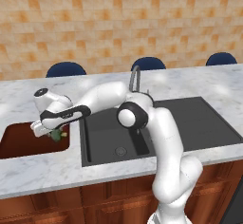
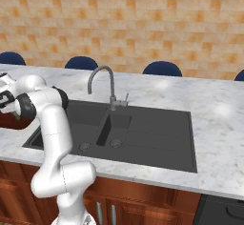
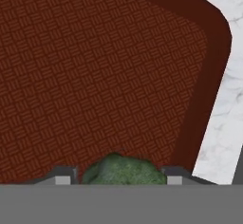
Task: Pick up all produce items and place them in the sink. Turn on the sink faucet to wash them. Then turn the sink off and put them in the tray.
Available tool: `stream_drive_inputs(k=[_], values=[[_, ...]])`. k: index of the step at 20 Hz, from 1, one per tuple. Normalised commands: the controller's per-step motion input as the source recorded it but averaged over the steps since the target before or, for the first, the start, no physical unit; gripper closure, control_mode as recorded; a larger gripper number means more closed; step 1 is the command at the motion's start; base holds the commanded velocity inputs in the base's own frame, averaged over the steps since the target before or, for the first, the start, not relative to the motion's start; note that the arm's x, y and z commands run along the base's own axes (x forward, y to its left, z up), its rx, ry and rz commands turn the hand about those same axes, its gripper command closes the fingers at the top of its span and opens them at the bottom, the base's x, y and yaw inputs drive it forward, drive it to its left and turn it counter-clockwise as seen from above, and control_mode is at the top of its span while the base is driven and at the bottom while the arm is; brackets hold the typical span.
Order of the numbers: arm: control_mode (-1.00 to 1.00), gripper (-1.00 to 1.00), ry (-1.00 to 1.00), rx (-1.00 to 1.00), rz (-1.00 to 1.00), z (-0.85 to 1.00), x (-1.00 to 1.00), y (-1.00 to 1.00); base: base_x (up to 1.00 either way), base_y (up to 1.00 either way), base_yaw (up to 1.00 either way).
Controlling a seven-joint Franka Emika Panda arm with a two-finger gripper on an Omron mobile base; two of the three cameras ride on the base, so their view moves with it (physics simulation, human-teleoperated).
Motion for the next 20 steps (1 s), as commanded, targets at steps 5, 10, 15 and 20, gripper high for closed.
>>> stream_drive_inputs(k=[5, 10, 15, 20], values=[[-1.0, -1.0, 0.0, 0.0, 0.0, -0.02, 0.12, 0.0, 0.0, 0.0, 0.0], [-1.0, -1.0, 0.0, 0.0, 0.01, 0.19, 0.0, 0.03, 0.0, 0.0, 0.0], [-1.0, -1.0, 0.0, 0.0, 0.01, 0.47, 0.0, 0.05, 0.0, 0.0, 0.0], [-1.0, -1.0, 0.0, 0.0, 0.0, 0.49, -0.05, 0.0, 0.0, 0.0, 0.0]])
